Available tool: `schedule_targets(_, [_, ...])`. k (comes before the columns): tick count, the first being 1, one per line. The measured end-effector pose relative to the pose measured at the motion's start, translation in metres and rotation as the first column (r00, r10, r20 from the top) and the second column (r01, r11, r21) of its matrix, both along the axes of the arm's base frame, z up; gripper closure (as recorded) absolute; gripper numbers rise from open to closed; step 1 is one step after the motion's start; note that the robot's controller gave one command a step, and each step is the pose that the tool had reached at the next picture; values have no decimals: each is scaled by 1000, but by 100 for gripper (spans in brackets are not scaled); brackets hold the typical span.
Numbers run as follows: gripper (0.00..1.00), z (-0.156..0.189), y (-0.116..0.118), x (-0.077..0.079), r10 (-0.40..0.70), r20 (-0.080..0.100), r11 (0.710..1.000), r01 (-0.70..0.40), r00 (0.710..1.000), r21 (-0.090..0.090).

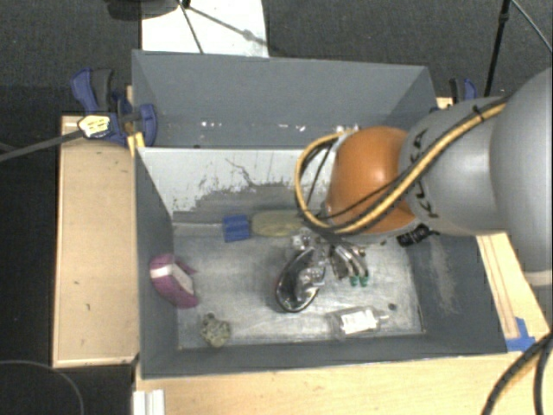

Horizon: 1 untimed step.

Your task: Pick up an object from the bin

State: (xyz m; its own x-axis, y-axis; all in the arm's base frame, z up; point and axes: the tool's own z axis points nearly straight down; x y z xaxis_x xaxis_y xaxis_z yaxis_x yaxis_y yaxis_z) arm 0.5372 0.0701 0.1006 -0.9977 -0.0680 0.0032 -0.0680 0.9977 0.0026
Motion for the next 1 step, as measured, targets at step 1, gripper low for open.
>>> schedule_targets(1, [100, 120, -4, 21, 298, 13, 955, -298, 954, -4])
